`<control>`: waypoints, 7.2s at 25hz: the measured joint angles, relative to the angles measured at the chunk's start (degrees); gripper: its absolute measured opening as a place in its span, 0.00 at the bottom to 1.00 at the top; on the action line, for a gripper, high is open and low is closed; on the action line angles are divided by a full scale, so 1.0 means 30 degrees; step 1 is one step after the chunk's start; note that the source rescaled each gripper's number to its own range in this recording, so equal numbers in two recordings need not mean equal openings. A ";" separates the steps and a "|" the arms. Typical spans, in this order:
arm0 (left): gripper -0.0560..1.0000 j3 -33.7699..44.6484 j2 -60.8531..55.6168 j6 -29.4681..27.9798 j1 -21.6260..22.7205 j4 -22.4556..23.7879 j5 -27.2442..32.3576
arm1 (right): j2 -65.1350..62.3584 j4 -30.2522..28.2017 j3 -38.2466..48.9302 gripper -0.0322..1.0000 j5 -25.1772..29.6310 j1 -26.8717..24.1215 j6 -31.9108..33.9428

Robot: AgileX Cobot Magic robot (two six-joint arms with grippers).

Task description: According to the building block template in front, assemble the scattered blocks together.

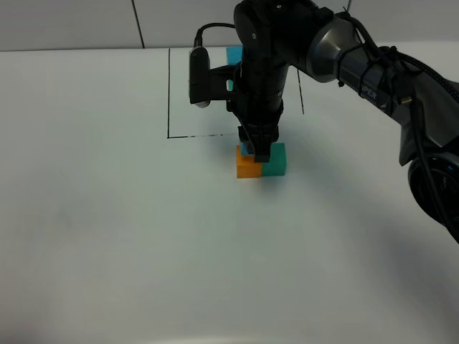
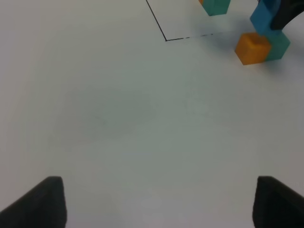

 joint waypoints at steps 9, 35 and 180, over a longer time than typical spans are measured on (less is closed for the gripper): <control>0.79 0.0000 0.0000 0.0000 0.0000 0.0000 0.0000 | 0.0271 0.0061 -0.0101 0.04 0.0033 0.0405 -0.0631; 0.79 0.0000 0.0000 0.0000 0.0000 0.0000 0.0000 | 0.1063 -0.0280 -0.0282 0.04 0.0098 0.0406 -0.0583; 0.79 0.0000 0.0000 0.0000 0.0000 0.0000 0.0000 | 0.1955 -0.0406 -0.0282 0.05 -0.0012 0.0389 3.0026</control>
